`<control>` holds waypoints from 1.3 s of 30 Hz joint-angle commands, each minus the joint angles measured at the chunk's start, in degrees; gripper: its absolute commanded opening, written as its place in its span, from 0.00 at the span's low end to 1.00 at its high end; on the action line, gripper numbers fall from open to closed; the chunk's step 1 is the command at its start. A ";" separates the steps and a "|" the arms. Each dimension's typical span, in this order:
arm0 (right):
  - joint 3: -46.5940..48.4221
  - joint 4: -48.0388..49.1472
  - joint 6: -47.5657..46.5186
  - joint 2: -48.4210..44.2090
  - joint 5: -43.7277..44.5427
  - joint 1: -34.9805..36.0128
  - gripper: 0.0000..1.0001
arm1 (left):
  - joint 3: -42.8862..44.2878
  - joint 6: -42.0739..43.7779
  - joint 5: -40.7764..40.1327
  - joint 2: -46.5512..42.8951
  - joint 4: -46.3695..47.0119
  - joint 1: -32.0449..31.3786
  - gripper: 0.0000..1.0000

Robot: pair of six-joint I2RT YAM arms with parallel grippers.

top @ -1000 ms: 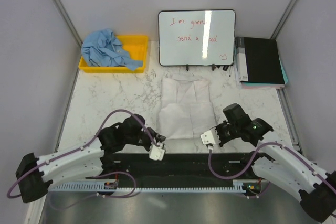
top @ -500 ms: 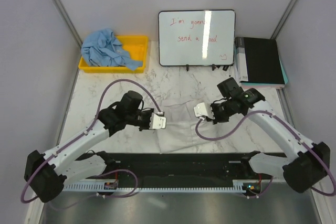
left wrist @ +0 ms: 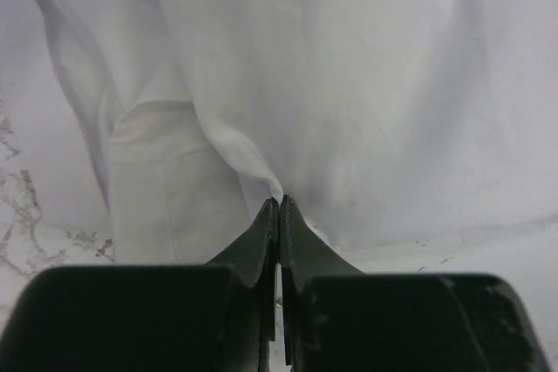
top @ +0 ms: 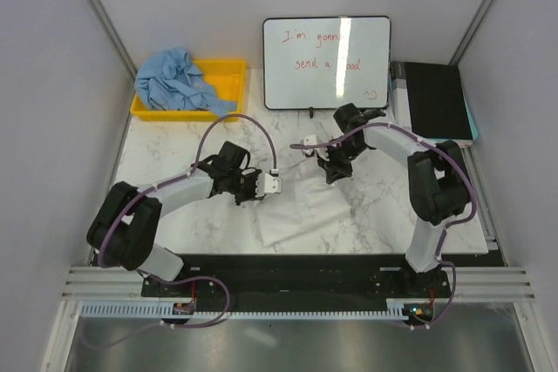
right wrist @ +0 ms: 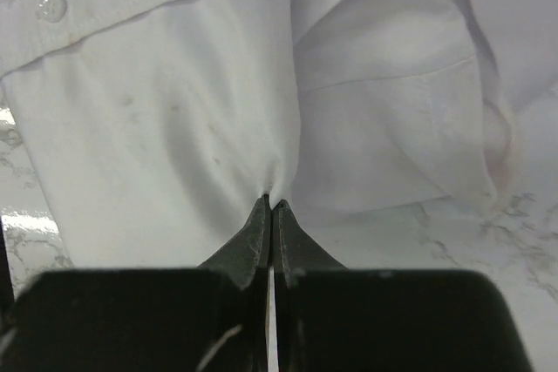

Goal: Fold and stack the long sleeve shirts
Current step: Fold the shirt

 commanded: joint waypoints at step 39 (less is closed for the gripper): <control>18.19 10.60 48.35 20.97 -17.91 1.66 0.53 | 13.42 -12.10 10.83 5.64 -5.30 -14.16 0.71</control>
